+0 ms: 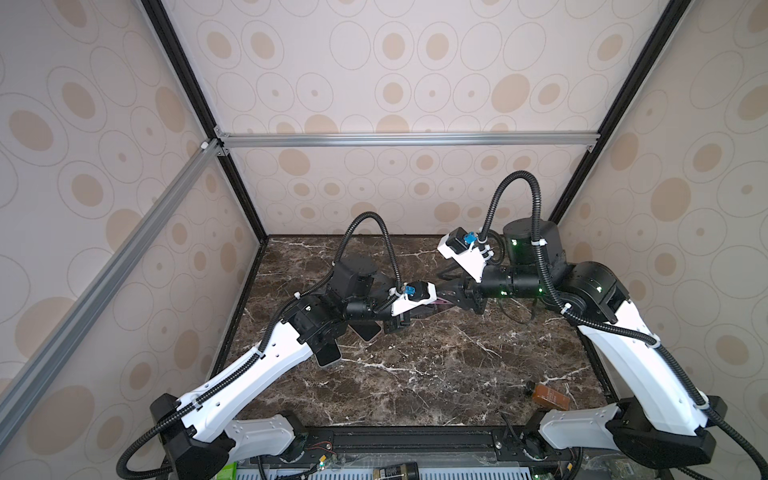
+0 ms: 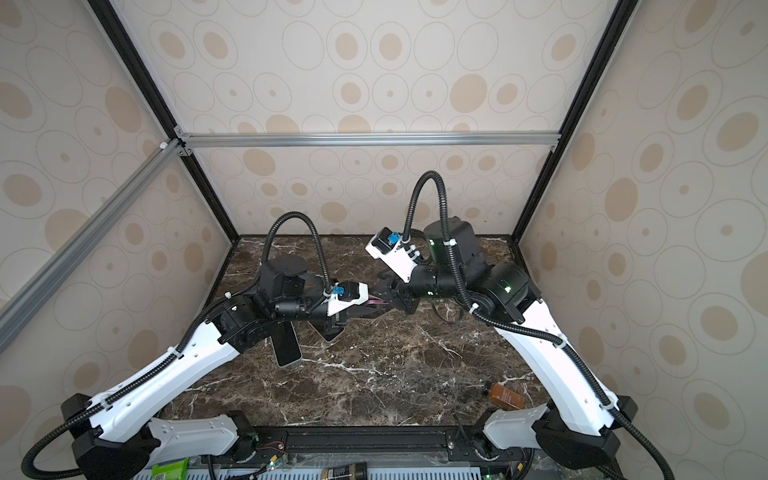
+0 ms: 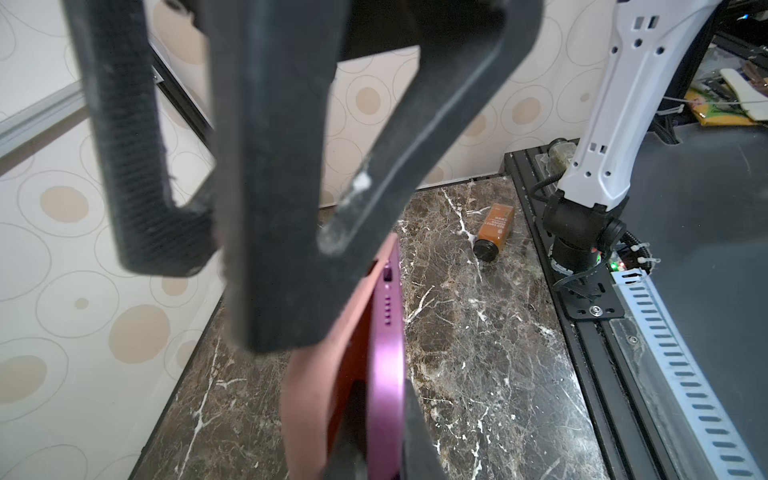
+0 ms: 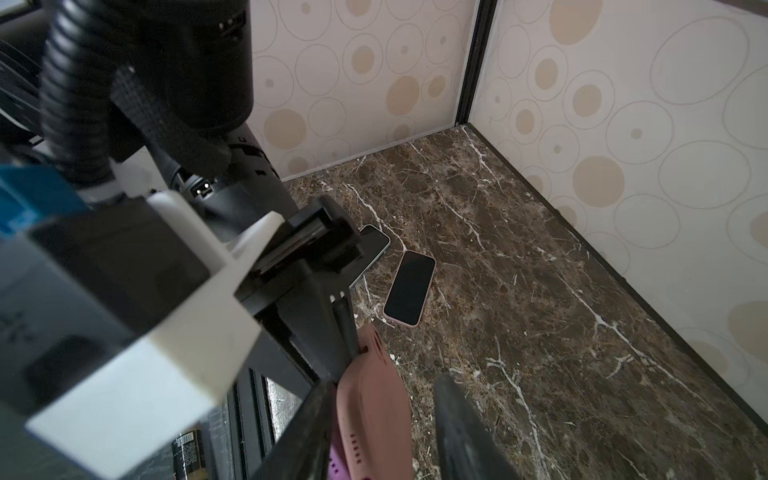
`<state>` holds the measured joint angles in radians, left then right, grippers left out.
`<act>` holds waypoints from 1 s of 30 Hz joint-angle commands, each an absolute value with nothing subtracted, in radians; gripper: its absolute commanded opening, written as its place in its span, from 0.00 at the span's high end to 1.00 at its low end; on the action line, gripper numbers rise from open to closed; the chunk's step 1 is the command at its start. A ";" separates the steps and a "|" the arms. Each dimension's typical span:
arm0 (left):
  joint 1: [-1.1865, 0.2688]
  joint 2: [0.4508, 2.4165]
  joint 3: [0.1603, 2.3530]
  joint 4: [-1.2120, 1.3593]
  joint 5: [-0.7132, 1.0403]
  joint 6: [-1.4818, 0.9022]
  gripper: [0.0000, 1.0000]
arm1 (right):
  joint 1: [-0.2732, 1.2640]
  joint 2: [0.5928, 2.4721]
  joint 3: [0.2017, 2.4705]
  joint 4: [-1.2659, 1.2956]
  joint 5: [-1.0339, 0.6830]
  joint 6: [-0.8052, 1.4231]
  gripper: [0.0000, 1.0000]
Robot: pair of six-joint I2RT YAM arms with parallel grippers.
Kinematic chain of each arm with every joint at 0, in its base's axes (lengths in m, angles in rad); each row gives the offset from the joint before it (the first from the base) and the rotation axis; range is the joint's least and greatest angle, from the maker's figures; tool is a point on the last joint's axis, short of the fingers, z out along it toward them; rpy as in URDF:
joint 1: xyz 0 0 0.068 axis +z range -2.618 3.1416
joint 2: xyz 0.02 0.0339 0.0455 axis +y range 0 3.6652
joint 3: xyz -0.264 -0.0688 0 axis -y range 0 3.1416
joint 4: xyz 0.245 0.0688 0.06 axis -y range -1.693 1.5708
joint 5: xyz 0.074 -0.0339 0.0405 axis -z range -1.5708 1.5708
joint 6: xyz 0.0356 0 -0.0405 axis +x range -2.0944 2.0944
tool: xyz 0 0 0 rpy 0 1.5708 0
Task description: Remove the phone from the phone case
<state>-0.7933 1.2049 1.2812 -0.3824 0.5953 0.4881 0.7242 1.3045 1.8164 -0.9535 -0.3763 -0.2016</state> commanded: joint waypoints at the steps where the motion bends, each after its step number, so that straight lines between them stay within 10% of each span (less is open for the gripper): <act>1: -0.801 1.177 1.317 -0.342 0.595 0.550 1.00 | 0.706 1.317 1.844 -1.008 -0.418 -0.186 0.58; 30: -0.809 1.153 1.284 -0.315 0.584 0.546 1.00 | 0.687 1.407 1.836 -1.125 -0.267 -0.259 0.58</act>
<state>-0.8013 1.2022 1.2545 -0.3840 0.5415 0.5198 0.6956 1.3952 1.8595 -1.0779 -0.3401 -0.2249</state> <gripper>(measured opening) 0.095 0.417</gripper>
